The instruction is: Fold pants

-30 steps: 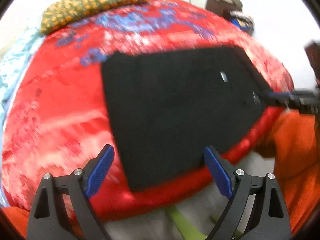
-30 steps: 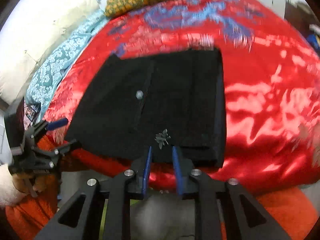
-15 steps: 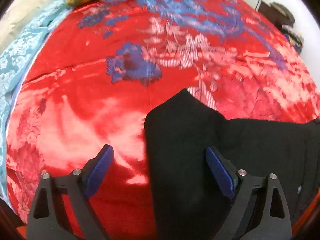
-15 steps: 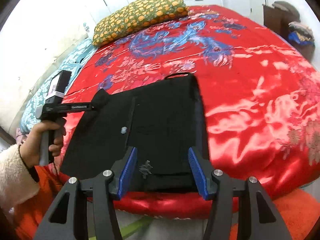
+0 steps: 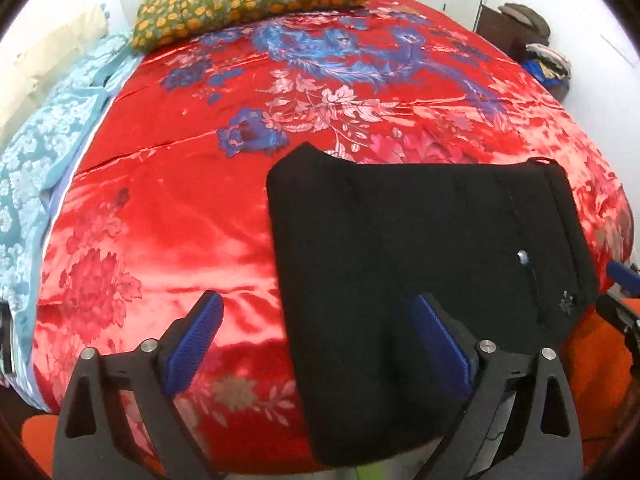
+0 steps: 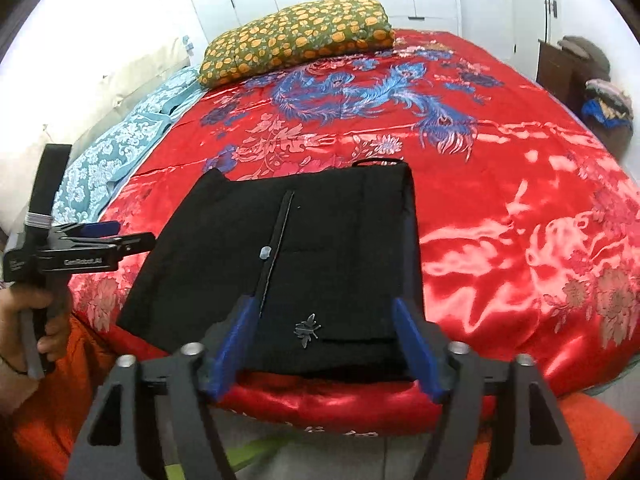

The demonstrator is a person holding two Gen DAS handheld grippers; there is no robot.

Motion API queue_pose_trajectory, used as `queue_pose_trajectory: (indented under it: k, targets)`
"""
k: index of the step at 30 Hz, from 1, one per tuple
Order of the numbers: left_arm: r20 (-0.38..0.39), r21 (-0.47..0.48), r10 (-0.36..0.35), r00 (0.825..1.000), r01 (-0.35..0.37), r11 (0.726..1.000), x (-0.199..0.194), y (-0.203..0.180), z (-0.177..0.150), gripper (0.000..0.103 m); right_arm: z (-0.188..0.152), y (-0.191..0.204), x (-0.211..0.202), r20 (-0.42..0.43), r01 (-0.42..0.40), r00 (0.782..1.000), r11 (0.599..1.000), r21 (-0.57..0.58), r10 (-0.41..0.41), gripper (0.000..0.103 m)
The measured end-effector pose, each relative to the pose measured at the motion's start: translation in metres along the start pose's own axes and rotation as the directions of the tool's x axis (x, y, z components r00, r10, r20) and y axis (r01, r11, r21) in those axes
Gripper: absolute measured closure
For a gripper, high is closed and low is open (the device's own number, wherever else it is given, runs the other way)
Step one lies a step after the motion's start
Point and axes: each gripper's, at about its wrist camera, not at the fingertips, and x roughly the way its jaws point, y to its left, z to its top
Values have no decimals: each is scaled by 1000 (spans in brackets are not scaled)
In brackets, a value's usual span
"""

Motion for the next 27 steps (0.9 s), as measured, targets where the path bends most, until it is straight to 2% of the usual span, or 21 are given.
queue_pose_trajectory:
  k: [10,11,12,14,15,16,17,19,21,23,26,27]
  targets:
    - [23,25,7,1000,-7,1000,-17,-5,-7,7,-9,-3,-4,3,25,1000,1000,-13,-25,25]
    - [19,26,-8,1000,7,1000,-16,-3,-9,6,-9,-5,-3,-2,20,1000,1000,-14,-20,25]
    - [7,12,-52,999,52,999,-14,2,-12,6,-8,-11,-2,-7,17,1000,1000,-10,-17,25]
    - [-26,-55,-176,984,174,983,-7,18,-21,6,-7,-25,1,-13,16,1000,1000,26,-15,23]
    - [-41,-97,-243,969,238,966,-2,27,-25,7,-7,-37,2,-20,10,1000,998,63,-9,17]
    - [-53,-144,-306,951,296,944,4,38,-32,7,-8,-52,6,-27,-10,1000,993,117,14,16]
    - [-62,-174,-338,939,323,930,8,46,-39,7,-8,-59,7,-31,-27,999,989,143,31,16]
    - [-74,-181,-365,928,347,920,16,51,-50,7,-11,-74,19,-63,-104,991,974,204,119,16]
    - [-76,-168,-373,925,356,919,22,50,-56,7,-12,-77,33,-104,-152,978,963,225,178,16]
    - [-86,-164,-374,923,357,919,33,45,-57,7,-11,-78,48,-133,-165,971,961,222,198,16]
    - [-129,-158,-394,910,373,914,53,36,-53,6,-9,-84,70,-164,-173,962,954,246,217,15]
    - [-155,-158,-403,902,380,911,62,33,-52,6,-10,-88,79,-173,-189,955,944,270,240,11]
